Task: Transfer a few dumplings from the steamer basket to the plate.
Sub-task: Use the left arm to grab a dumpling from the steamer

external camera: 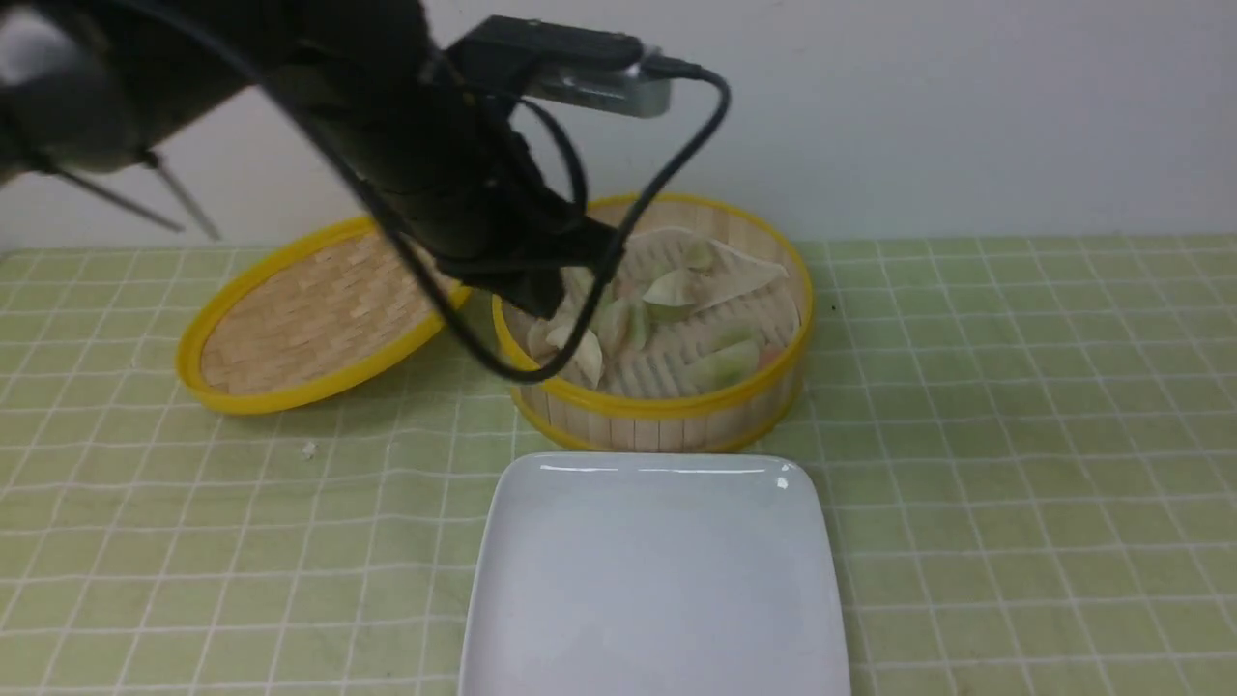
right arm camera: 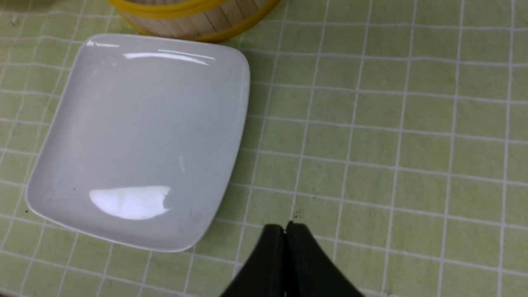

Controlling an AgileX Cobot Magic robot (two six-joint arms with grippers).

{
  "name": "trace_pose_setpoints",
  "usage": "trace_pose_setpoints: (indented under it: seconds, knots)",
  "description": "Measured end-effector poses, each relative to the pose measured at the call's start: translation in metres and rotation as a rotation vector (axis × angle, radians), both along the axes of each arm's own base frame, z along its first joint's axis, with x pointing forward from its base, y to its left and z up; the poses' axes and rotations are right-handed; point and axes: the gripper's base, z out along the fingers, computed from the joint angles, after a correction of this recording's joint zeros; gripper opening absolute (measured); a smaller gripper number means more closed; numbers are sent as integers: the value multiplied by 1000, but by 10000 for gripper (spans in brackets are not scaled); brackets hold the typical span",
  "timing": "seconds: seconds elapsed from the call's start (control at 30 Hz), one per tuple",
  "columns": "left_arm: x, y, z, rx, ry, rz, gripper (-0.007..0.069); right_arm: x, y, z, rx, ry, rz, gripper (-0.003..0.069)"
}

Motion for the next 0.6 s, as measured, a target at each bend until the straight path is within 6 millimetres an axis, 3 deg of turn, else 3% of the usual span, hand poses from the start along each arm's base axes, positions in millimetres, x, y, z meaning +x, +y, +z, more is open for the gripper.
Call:
trace_pose_setpoints:
  seconds: [0.2,0.43,0.53,0.6]
  knots:
    - [53,-24,-41,47,49,18,-6,-1,0,0,-3,4,4,-15]
    - [88,-33,-78,129,54,55,0,-2,-1,0,-1,8,-10,-15]
    - [97,-33,-96,181,47,61,48,-2,-1,0,-6,9,-12,-15]
    - [104,-34,-109,193,34,83,130,-2,-1,0,-6,9,-12,-15]
